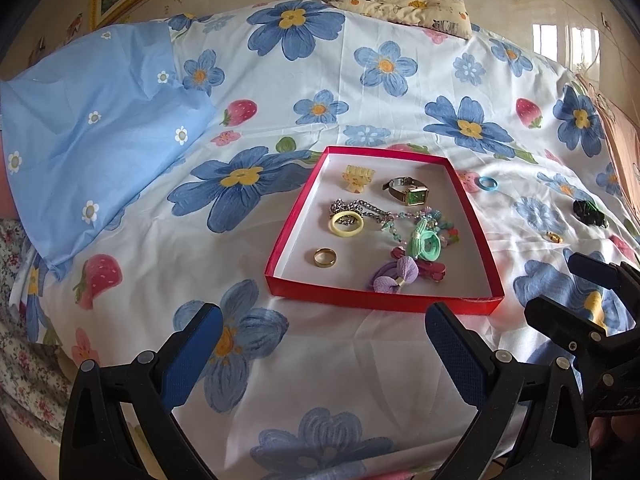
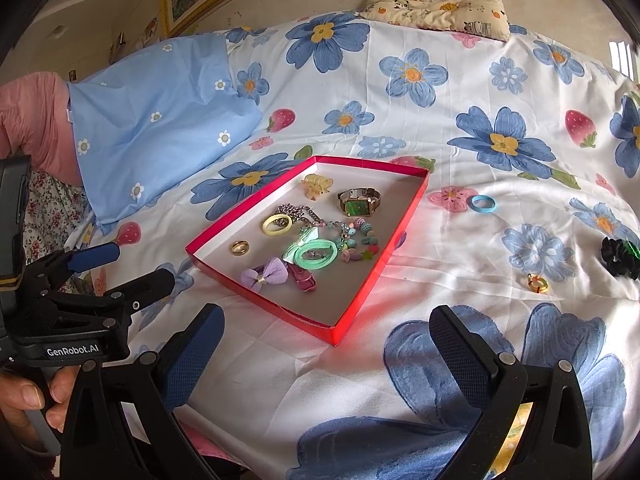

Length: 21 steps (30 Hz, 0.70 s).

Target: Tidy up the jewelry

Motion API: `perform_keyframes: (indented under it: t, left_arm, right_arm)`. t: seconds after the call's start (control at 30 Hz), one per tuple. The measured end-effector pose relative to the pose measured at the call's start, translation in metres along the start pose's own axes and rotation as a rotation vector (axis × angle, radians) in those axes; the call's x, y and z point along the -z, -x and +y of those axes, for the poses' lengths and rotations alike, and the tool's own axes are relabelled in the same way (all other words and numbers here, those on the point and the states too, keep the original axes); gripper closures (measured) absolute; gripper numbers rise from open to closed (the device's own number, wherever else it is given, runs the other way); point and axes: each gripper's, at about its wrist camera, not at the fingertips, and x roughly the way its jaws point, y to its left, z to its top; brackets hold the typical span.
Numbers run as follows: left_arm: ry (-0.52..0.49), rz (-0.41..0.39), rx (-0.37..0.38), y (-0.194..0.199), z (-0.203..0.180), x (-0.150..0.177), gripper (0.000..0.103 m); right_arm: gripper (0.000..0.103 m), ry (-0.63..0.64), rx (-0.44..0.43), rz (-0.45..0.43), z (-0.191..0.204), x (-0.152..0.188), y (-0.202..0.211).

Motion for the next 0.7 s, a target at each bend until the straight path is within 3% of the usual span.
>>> perform_keyframes:
  t: [0.7]
  left_arm:
    - [0.002, 0.005, 0.005, -0.0014, -0.0021, 0.002, 0.001]
  right_arm:
    - [0.0, 0.004, -0.007, 0.0, 0.0043, -0.002, 0.0008]
